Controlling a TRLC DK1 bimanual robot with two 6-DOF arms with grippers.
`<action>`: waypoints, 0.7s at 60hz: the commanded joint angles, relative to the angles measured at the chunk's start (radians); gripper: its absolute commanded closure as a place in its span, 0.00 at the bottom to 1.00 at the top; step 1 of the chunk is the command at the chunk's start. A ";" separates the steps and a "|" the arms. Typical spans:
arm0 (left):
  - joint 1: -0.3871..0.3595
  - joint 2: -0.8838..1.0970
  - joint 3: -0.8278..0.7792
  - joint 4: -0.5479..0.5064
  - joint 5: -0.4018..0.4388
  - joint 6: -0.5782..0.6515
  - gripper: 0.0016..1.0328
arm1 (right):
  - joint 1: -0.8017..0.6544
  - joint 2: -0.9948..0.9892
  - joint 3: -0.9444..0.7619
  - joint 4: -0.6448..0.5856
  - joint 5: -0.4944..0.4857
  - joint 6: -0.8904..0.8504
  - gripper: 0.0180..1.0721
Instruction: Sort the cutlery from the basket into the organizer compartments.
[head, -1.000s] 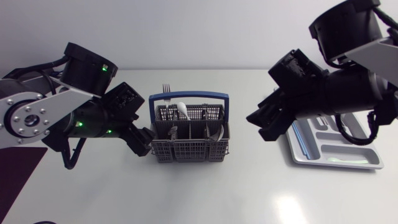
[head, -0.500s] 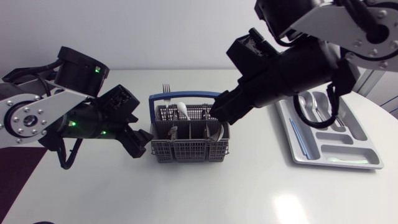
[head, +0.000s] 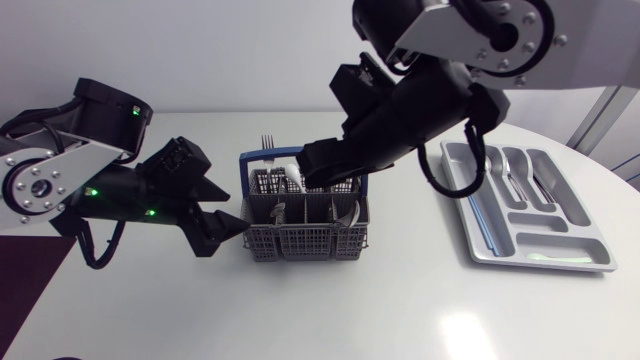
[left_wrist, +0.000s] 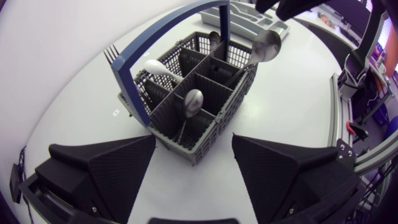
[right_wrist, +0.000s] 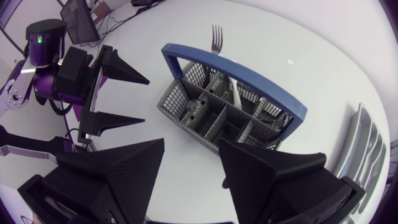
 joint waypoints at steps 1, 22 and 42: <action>0.061 0.015 -0.020 0.003 0.092 0.035 0.18 | 0.028 0.051 0.037 -0.015 -0.003 0.050 0.37; 0.101 0.055 -0.161 0.224 0.195 0.002 0.17 | 0.050 0.191 0.054 0.079 -0.001 0.121 0.36; 0.083 0.068 -0.221 0.366 0.150 -0.005 0.17 | 0.059 0.284 0.042 0.189 0.048 0.196 0.37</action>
